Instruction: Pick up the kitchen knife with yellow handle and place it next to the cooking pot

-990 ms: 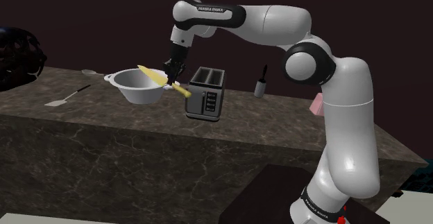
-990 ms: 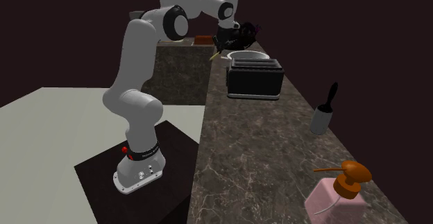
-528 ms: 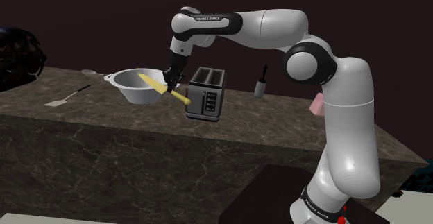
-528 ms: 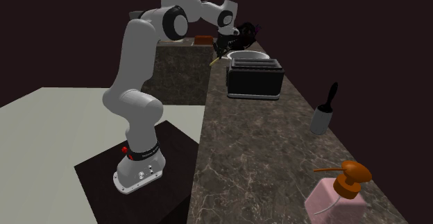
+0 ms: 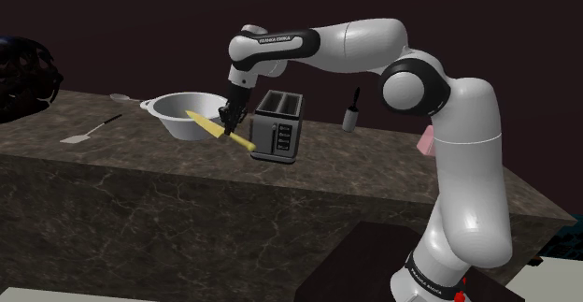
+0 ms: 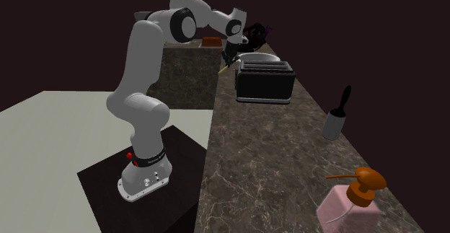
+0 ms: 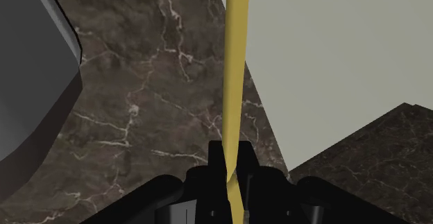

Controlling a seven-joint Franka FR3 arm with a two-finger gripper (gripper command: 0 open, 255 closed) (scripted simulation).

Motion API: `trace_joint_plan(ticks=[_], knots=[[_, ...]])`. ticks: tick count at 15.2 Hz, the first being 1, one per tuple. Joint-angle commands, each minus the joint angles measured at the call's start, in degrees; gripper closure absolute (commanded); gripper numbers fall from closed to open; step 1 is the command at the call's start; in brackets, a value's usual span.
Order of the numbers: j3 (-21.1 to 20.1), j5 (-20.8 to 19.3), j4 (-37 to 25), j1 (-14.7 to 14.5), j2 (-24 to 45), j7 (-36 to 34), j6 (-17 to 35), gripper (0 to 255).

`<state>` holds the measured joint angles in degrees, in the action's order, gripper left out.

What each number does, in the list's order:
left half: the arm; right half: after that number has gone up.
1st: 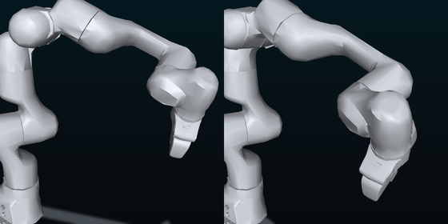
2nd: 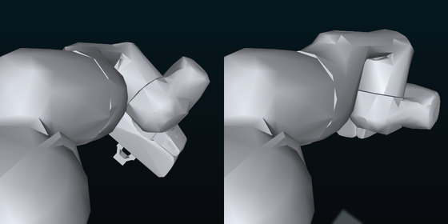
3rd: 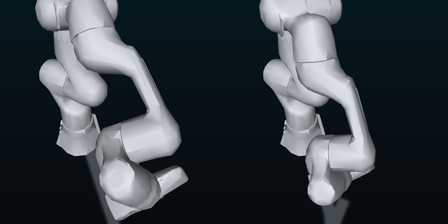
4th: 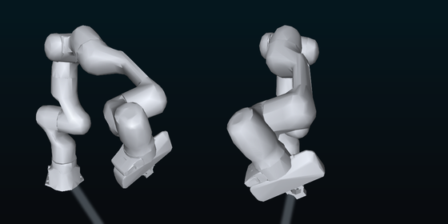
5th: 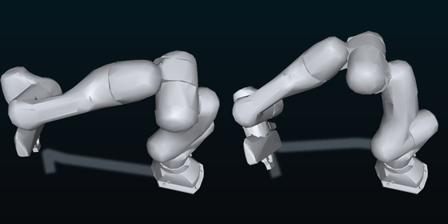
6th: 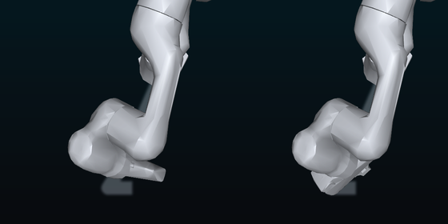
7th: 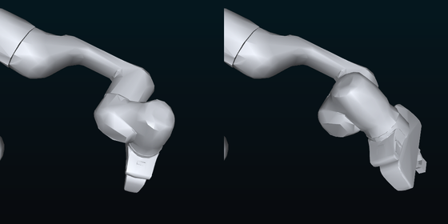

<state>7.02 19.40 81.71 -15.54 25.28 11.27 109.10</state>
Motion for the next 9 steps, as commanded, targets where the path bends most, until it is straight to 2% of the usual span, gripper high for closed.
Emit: trace_joint_plan(ticks=[1,9], knots=[[0.0,0.2,1.8,0.0,-0.1,0.5,1.6,255],[-0.3,1.0,5.7,-0.1,1.3,2.1,6.8,255]])
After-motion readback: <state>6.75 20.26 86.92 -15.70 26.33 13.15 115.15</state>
